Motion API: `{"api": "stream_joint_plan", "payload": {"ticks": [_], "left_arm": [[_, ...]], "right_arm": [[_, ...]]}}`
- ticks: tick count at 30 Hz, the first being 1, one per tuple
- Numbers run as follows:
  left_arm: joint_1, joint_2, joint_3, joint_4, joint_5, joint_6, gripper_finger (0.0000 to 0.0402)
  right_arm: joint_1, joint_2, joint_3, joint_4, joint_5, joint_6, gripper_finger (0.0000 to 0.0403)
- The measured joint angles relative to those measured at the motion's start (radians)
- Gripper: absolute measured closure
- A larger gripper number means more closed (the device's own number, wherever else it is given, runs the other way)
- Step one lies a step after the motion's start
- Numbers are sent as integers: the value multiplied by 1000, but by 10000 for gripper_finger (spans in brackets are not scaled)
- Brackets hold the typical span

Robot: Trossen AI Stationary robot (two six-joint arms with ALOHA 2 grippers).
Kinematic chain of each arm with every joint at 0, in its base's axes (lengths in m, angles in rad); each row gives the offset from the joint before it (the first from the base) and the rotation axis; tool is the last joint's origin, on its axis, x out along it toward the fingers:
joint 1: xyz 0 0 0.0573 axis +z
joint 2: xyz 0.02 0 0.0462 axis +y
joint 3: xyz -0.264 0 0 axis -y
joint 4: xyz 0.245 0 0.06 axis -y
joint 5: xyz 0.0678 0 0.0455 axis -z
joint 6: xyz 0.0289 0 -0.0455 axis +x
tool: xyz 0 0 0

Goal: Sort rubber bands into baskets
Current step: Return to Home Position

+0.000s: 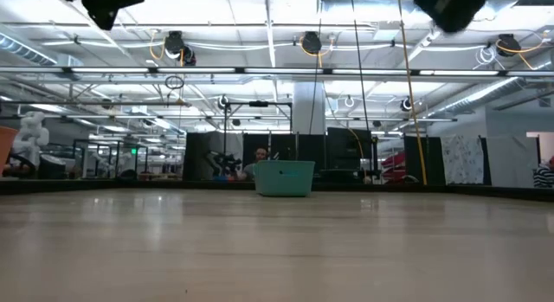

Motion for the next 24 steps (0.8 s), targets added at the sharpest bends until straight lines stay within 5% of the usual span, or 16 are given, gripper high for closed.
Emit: {"api": "stream_joint_plan", "payload": {"ticks": [5,11,24], "left_arm": [[4,-69,-104,78,-90,57,219],[24,-148,-182,96,-120,65,219],[80,-350,-361,105,-108,9,219]], "right_arm": [[-137,-144,-226,225,-53,-89,402],[-370,-253,-368,382,-305,-282,403],[-630,-463,-705,594,-382,-307,403]]}}
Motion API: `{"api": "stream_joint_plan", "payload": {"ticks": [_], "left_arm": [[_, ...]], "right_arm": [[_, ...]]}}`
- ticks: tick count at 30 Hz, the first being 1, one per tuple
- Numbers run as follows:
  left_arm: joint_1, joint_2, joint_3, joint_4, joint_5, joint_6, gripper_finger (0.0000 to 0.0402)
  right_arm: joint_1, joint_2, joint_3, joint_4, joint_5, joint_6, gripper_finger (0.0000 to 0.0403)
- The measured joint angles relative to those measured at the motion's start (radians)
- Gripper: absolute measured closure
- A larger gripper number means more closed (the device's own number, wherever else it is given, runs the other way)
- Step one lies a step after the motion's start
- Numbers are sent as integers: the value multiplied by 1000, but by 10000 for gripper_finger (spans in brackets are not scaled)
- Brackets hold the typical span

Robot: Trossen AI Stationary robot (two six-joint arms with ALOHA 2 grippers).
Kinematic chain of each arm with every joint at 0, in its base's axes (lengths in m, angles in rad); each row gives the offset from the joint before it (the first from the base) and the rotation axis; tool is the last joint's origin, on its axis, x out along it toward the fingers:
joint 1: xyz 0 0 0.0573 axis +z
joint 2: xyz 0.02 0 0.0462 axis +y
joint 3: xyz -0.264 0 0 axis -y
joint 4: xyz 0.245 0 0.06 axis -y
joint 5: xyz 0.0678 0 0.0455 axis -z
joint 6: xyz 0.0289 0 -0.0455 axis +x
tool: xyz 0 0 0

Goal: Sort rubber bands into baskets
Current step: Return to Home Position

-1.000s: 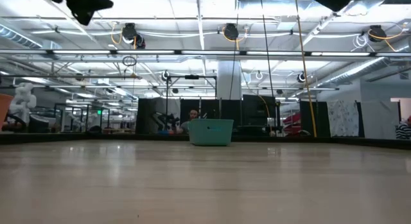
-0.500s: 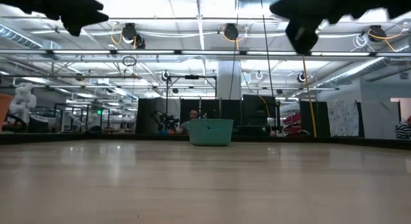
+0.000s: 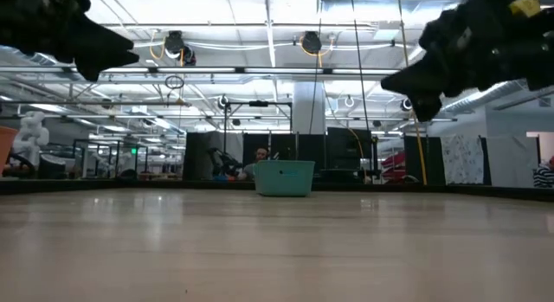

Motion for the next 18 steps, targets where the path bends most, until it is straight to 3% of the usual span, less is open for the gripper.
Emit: {"api": "stream_joint_plan", "payload": {"ticks": [11,18], "left_arm": [[62,-18,-66,56,30,-37,219],[69,-18,-66,56,63,-52,219]], "right_arm": [[-90,-85,-172,47,-54,-5,402],[-105,-128,-173,-95,-76,-63,402]]}}
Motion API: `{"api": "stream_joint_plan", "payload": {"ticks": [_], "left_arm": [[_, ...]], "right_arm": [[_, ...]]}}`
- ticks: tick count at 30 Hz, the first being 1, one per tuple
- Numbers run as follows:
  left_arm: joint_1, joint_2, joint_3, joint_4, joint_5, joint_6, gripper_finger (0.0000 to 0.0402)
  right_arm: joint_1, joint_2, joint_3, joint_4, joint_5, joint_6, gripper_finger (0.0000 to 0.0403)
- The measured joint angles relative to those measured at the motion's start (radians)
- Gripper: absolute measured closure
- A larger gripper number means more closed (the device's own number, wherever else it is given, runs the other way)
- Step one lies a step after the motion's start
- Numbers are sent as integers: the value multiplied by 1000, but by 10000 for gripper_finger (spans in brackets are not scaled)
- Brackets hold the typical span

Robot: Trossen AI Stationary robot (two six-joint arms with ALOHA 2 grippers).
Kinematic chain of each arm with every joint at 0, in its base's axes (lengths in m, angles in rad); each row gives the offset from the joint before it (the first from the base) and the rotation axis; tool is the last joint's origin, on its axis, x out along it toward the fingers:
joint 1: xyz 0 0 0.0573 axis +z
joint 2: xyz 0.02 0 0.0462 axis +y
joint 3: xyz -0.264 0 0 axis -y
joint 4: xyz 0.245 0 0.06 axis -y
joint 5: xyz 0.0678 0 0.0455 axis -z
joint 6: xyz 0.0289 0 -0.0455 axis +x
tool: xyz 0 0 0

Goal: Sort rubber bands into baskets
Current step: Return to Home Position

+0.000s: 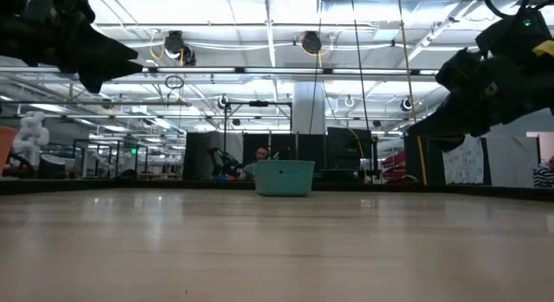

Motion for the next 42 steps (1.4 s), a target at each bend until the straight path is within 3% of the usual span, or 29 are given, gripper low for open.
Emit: {"api": "stream_joint_plan", "payload": {"ticks": [7,42], "left_arm": [[0,0,0,-11,0,3,219],[-1,0,1,-12,0,2,219]], "right_arm": [[0,-71,0,-86,3,-125,402],[1,-71,0,-112,6,-125,403]]}}
